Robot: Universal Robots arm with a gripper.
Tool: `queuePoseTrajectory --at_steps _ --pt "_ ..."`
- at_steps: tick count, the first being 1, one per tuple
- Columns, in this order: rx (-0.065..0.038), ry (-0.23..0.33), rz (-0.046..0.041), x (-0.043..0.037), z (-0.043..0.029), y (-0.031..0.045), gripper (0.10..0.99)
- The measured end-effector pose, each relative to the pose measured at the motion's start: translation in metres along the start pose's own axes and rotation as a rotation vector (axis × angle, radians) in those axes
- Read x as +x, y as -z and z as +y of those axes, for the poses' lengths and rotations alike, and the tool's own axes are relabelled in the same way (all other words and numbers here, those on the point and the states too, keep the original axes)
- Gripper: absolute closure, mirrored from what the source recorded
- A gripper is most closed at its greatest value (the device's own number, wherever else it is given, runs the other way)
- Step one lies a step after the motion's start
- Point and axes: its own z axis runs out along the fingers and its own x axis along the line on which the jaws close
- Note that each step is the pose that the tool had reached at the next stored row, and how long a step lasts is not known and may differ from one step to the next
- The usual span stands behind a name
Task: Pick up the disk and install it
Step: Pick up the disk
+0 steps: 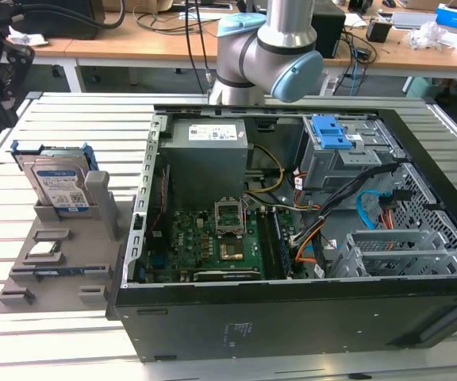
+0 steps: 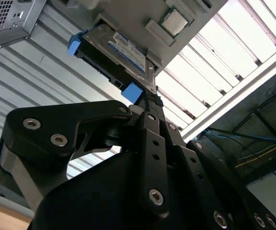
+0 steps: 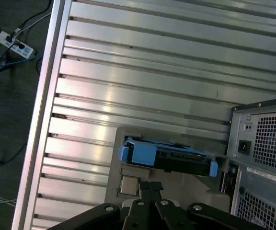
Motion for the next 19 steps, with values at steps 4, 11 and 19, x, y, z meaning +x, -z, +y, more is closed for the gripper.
queuePoseTrajectory --at_steps 4,11,19 --pt "-0.002 0.079 0.0036 0.0 0.0 0.0 0.98" --pt "-0.005 0.232 0.0105 0.0 0.0 0.0 0.98" --pt "-0.009 0.389 0.0175 0.0 0.0 0.0 0.98"
